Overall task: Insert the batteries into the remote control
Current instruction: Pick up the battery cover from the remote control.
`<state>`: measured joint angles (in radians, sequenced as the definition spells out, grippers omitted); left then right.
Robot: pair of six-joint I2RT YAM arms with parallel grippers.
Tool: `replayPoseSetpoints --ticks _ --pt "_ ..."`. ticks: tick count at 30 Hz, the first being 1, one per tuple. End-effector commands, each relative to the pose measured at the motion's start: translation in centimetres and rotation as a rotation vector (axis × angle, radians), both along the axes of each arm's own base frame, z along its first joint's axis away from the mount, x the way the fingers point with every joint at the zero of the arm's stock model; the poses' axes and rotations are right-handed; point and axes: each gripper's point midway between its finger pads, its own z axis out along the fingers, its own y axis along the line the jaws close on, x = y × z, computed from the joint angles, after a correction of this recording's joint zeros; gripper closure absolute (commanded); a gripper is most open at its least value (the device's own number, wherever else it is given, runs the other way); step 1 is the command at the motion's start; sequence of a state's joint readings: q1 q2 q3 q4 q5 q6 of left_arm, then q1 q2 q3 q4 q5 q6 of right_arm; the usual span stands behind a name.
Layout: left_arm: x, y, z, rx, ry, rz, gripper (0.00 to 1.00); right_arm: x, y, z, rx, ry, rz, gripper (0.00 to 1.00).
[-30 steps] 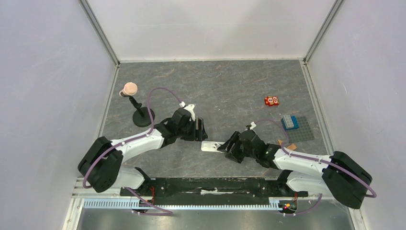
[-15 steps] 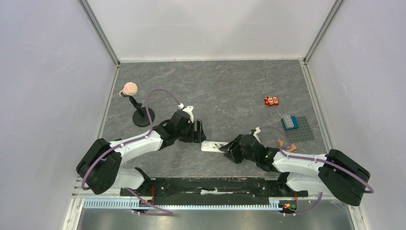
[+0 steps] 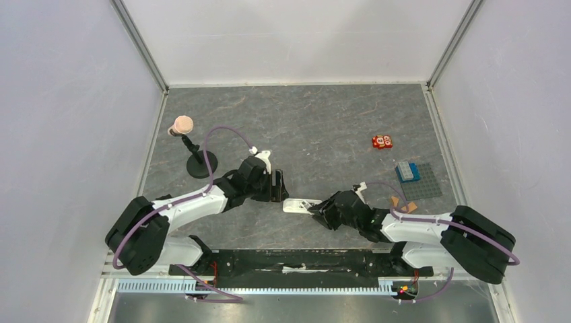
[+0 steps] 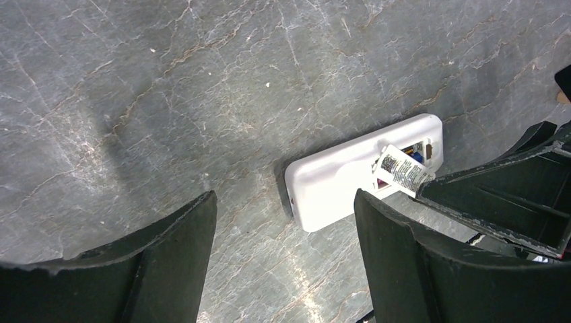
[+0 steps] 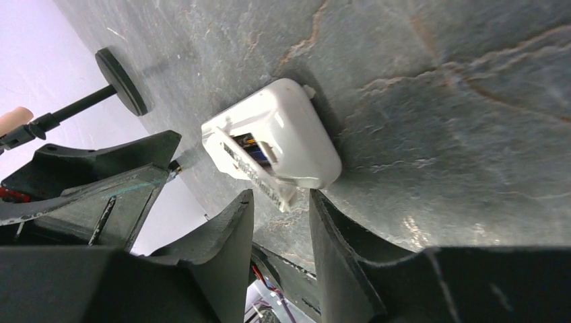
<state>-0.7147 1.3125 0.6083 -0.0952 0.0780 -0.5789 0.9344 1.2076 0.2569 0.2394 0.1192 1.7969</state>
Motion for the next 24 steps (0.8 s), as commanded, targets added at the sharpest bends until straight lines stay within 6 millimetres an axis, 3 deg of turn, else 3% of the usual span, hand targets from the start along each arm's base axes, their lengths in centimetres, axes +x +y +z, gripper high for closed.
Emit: replayPoseSetpoints --ticks 1,14,24 --pt "0.9 0.0 1.2 -0.023 -0.063 0.016 0.20 0.3 -0.5 -0.5 0.012 0.006 -0.057 0.62" --pt "0.7 0.2 1.2 -0.021 -0.063 0.019 0.20 0.3 -0.8 -1.1 0.009 0.007 -0.068 0.66" --pt "0.5 0.4 1.2 -0.019 -0.063 0.020 0.20 1.1 -0.1 -0.1 0.041 -0.043 -0.070 0.57"
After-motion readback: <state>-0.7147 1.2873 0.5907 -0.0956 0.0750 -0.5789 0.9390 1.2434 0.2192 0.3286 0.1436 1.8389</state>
